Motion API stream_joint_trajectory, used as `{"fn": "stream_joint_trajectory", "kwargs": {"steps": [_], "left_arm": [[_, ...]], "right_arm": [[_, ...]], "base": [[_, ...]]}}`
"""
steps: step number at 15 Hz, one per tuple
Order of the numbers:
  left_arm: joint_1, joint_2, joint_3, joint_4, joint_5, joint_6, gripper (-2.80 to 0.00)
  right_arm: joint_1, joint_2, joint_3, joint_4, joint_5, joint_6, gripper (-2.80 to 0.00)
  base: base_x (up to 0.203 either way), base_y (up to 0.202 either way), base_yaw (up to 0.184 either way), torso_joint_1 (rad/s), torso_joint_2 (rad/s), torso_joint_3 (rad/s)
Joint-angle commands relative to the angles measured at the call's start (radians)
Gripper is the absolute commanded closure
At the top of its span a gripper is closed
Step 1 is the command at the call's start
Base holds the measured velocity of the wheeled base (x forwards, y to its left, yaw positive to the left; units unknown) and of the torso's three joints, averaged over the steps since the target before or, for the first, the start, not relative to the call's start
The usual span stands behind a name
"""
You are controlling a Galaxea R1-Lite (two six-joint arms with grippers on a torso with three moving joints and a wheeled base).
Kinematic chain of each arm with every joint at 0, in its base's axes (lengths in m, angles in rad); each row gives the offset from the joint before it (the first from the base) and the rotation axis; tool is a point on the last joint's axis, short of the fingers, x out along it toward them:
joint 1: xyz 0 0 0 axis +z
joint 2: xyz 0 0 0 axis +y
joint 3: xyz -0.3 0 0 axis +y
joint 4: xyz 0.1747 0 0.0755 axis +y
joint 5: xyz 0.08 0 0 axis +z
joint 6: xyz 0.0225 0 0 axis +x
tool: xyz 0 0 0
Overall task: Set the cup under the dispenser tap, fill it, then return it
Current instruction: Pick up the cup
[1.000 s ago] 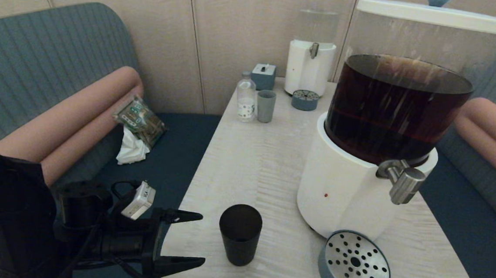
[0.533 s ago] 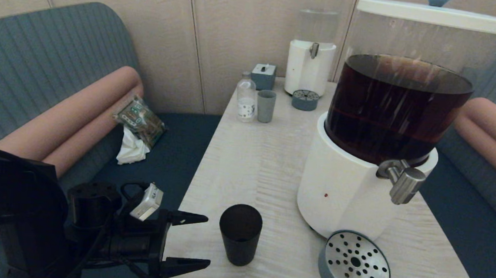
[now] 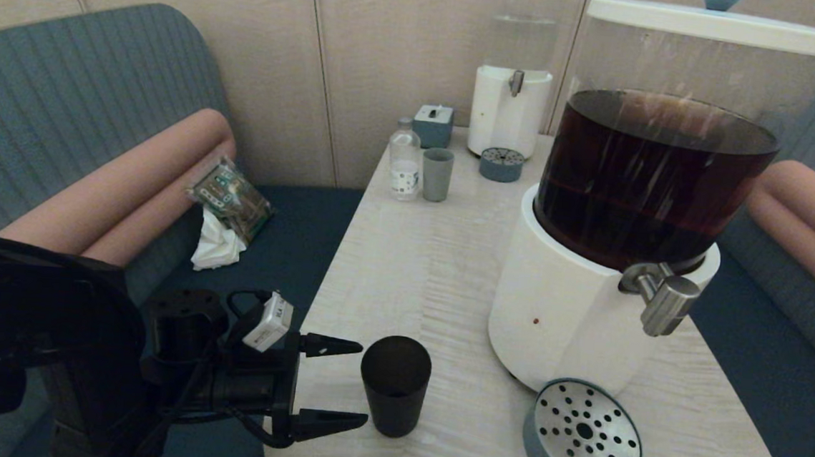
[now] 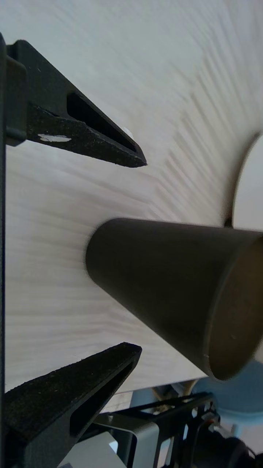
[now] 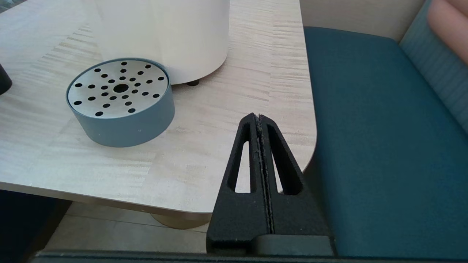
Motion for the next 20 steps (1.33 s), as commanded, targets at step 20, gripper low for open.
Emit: {"fn": "stream_joint_trajectory", "kwargs": {"steps": [20], "left_arm": [[-0.132, 0.105, -0.126, -0.009, 0.149, -0.009, -2.80]], "right_arm": [[0.000, 0.000, 0.003, 0.000, 0.001, -0.001, 0.00]], "base": [[0.000, 0.000, 0.000, 0.000, 0.00, 0.000]]}}
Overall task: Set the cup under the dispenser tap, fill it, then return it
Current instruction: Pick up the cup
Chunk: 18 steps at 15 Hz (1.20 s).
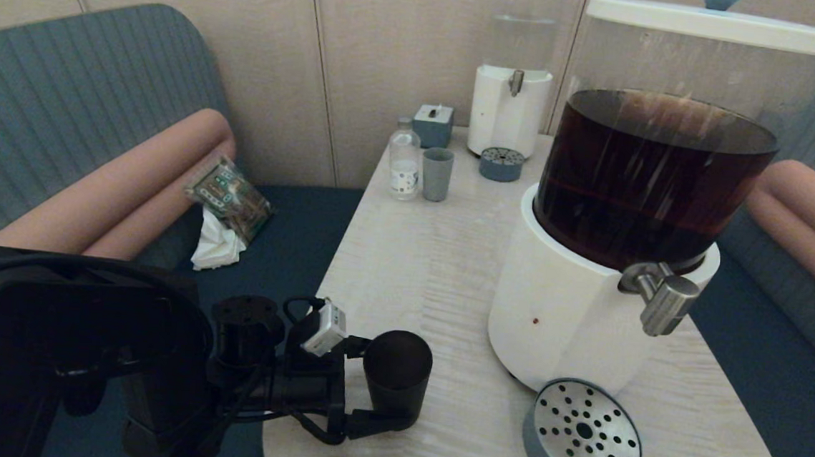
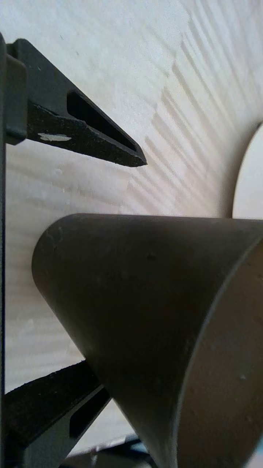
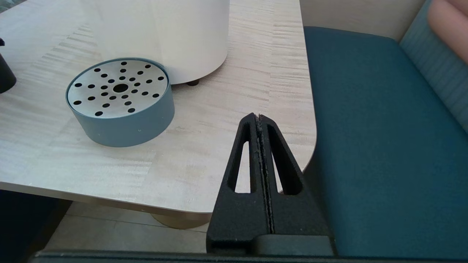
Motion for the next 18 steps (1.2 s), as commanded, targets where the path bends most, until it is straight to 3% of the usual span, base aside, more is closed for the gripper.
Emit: {"fn": "stream_joint_trajectory", "kwargs": {"steps": [1, 6, 7, 13, 18], "left_arm": [[0.000, 0.002, 0.000, -0.009, 0.009, 0.001, -2.80], [0.000, -0.002, -0.002, -0.009, 0.012, 0.002, -2.80], [0.000, -0.007, -0.002, -0.009, 0.012, 0.001, 0.00], [-0.019, -0.029, 0.015, -0.009, 0.012, -0.005, 0.00], [-0.068, -0.176, 0.069, -0.009, 0.013, -0.037, 0.00]], "right_arm": [[0.000, 0.000, 0.003, 0.000, 0.000, 0.000, 0.00], [0.000, 0.000, 0.003, 0.000, 0.000, 0.000, 0.00], [0.000, 0.000, 0.003, 0.000, 0.000, 0.000, 0.00], [0.000, 0.000, 0.003, 0.000, 0.000, 0.000, 0.00], [0.000, 0.000, 0.003, 0.000, 0.000, 0.000, 0.00]], "base": [[0.000, 0.000, 0.000, 0.000, 0.00, 0.000], [0.000, 0.000, 0.000, 0.000, 0.00, 0.000], [0.000, 0.000, 0.000, 0.000, 0.00, 0.000], [0.000, 0.000, 0.000, 0.000, 0.00, 0.000], [0.000, 0.000, 0.000, 0.000, 0.00, 0.000]]}}
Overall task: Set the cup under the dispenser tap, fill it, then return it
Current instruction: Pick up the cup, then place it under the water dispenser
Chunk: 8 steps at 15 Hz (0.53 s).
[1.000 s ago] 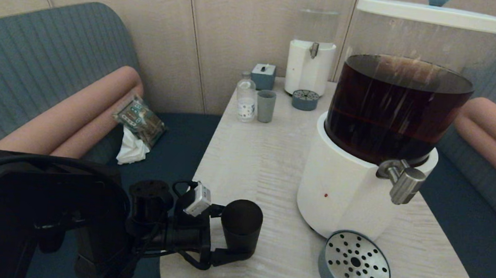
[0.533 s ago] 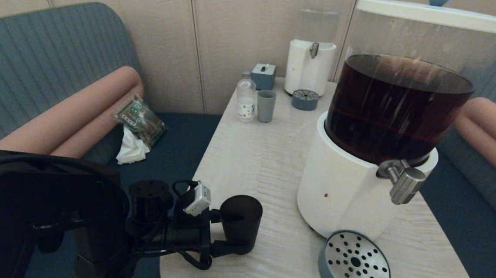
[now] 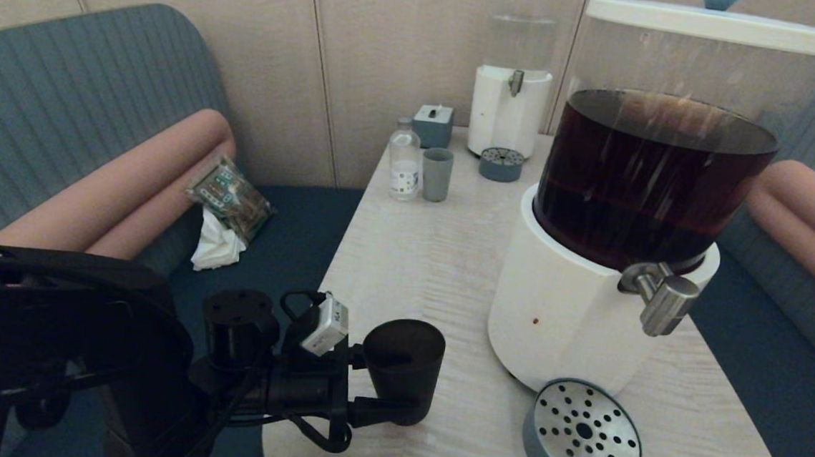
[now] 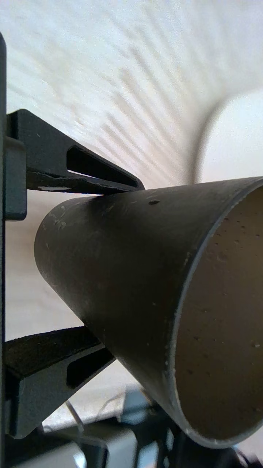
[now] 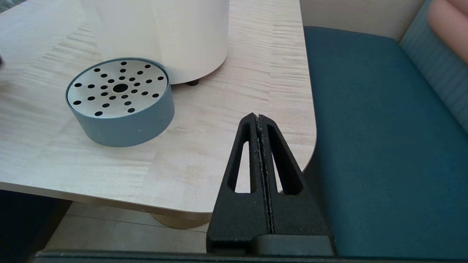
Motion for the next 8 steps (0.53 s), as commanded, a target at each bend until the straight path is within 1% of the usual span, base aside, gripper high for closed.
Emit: {"fn": "stream_joint_trajectory", "kwargs": {"steps": [1, 3, 5, 6, 8], "left_arm": [[-0.026, -0.090, 0.024, -0.008, -0.001, -0.011, 0.00], [-0.079, -0.135, 0.034, -0.008, 0.018, -0.048, 0.00], [-0.122, -0.135, 0.026, -0.008, 0.024, -0.055, 0.00], [-0.139, -0.131, 0.000, -0.008, 0.031, -0.058, 0.00], [-0.163, -0.085, -0.082, -0.008, 0.064, -0.067, 0.00]], "right_arm": [[0.000, 0.000, 0.003, 0.000, 0.001, -0.001, 0.00], [0.000, 0.000, 0.003, 0.000, 0.001, -0.001, 0.00], [0.000, 0.000, 0.003, 0.000, 0.001, -0.001, 0.00], [0.000, 0.000, 0.003, 0.000, 0.001, -0.001, 0.00], [0.000, 0.000, 0.003, 0.000, 0.001, -0.001, 0.00]], "base": [[0.000, 0.000, 0.000, 0.000, 0.00, 0.000], [0.000, 0.000, 0.000, 0.000, 0.00, 0.000], [0.000, 0.000, 0.000, 0.000, 0.00, 0.000], [0.000, 0.000, 0.000, 0.000, 0.00, 0.000], [0.000, 0.000, 0.000, 0.000, 0.00, 0.000]]}}
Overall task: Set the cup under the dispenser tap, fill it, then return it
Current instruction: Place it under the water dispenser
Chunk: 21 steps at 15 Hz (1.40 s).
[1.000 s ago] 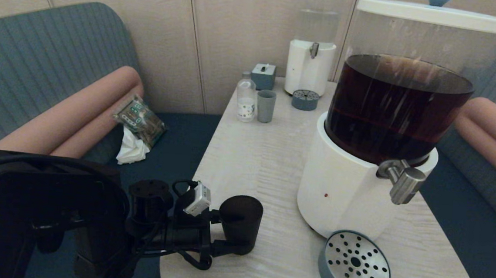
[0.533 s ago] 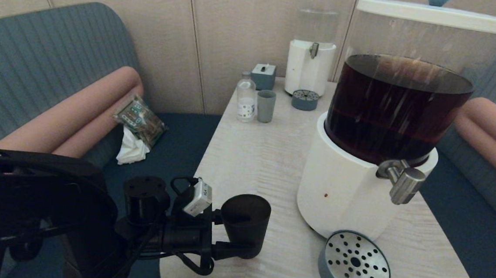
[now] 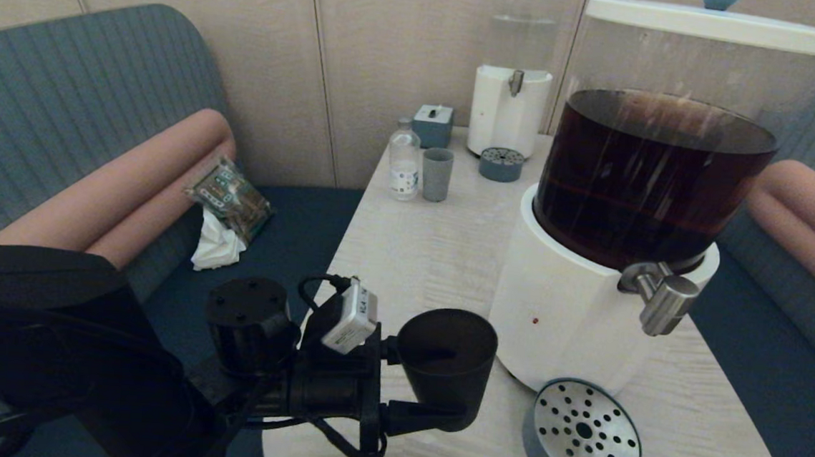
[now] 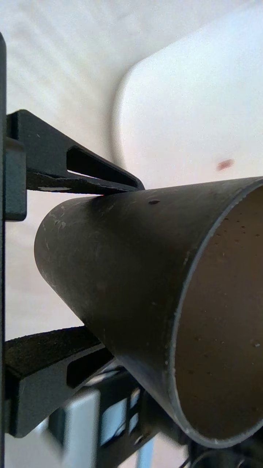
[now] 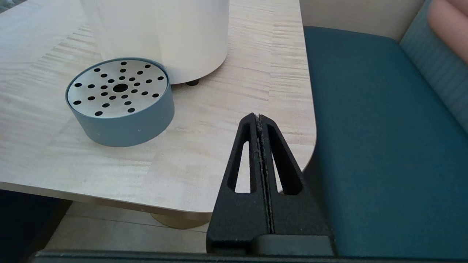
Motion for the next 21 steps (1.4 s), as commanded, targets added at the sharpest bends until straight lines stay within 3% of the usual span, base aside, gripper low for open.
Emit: {"fn": "stream_joint_trajectory", "kwargs": {"steps": [1, 4, 10, 21], "left_arm": [[-0.024, 0.053, -0.072, -0.008, 0.009, -0.005, 0.00], [-0.094, 0.108, -0.183, -0.008, 0.029, -0.041, 0.00], [-0.209, 0.273, -0.455, -0.008, 0.158, -0.100, 0.00], [-0.258, 0.348, -0.458, -0.008, 0.189, -0.111, 0.00]], "right_arm": [[0.000, 0.000, 0.003, 0.000, 0.001, -0.001, 0.00], [0.000, 0.000, 0.003, 0.000, 0.001, -0.001, 0.00], [0.000, 0.000, 0.003, 0.000, 0.001, -0.001, 0.00], [0.000, 0.000, 0.003, 0.000, 0.001, -0.001, 0.00]], "base": [[0.000, 0.000, 0.000, 0.000, 0.00, 0.000], [0.000, 0.000, 0.000, 0.000, 0.00, 0.000], [0.000, 0.000, 0.000, 0.000, 0.00, 0.000], [0.000, 0.000, 0.000, 0.000, 0.00, 0.000]]}}
